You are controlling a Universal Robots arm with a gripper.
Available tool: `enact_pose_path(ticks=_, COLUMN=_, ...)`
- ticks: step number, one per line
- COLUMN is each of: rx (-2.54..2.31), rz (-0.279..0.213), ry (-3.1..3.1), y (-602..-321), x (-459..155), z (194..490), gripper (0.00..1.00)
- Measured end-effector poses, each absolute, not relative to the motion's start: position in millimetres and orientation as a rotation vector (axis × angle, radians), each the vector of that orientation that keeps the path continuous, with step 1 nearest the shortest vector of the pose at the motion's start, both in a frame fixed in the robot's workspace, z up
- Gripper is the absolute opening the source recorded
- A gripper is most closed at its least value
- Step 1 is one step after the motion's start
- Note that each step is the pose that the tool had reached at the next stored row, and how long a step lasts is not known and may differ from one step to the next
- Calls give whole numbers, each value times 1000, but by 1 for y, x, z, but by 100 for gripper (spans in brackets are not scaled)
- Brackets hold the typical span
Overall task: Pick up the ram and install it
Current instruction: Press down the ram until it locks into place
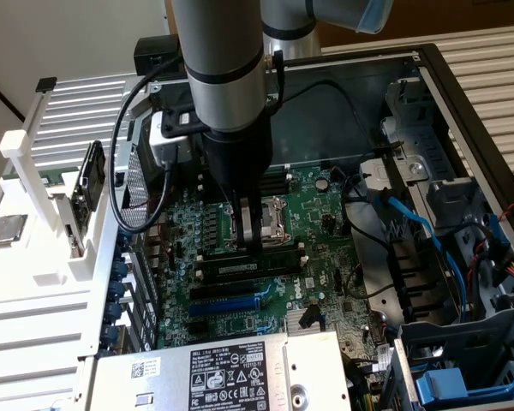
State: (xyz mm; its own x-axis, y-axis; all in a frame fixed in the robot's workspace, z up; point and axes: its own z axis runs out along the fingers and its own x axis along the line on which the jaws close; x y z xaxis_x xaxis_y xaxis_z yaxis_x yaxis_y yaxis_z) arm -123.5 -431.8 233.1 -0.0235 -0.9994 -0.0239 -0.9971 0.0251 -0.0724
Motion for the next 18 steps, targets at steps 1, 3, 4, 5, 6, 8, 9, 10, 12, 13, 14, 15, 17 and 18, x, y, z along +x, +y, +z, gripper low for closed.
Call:
enact_pose_path(ticks=1, rx=-2147, rz=-54, ry=2199, y=-432, x=-124, z=233, gripper=10)
enact_pose_path(ticks=3, rx=-2147, rz=-54, ry=2199, y=-432, x=-124, z=232, gripper=10)
enact_pose_path(ticks=4, rx=-2147, rz=-54, ry=2199, y=-432, x=-124, z=232, gripper=10)
enact_pose_path(ticks=5, rx=-2148, rz=-55, ry=2200, y=-432, x=-124, z=230, gripper=10)
enact_pose_path(ticks=6, rx=-2148, rz=-55, ry=2200, y=-432, x=-124, z=230, gripper=10)
enact_pose_path(ticks=8, rx=-2147, rz=-55, ry=2200, y=-432, x=-124, z=229, gripper=10)
enact_pose_path(ticks=9, rx=-2147, rz=-55, ry=2200, y=-432, x=-124, z=229, gripper=10)
enact_pose_path(ticks=10, rx=-2147, rz=-55, ry=2199, y=-432, x=-124, z=229, gripper=10)
enact_pose_path(ticks=12, rx=-2148, rz=-55, ry=2199, y=-433, x=-124, z=229, gripper=10)
enact_pose_path(ticks=13, rx=-2148, rz=-55, ry=2199, y=-433, x=-124, z=229, gripper=10)
enact_pose_path(ticks=14, rx=-2148, rz=-55, ry=2199, y=-433, x=-124, z=229, gripper=10)
enact_pose_path(ticks=15, rx=-2148, rz=-55, ry=2199, y=-434, x=-124, z=229, gripper=10)
enact_pose_path(ticks=17, rx=-2148, rz=-55, ry=2198, y=-434, x=-124, z=229, gripper=10)
enact_pose_path(ticks=18, rx=-2148, rz=-55, ry=2198, y=-434, x=-124, z=229, gripper=10)
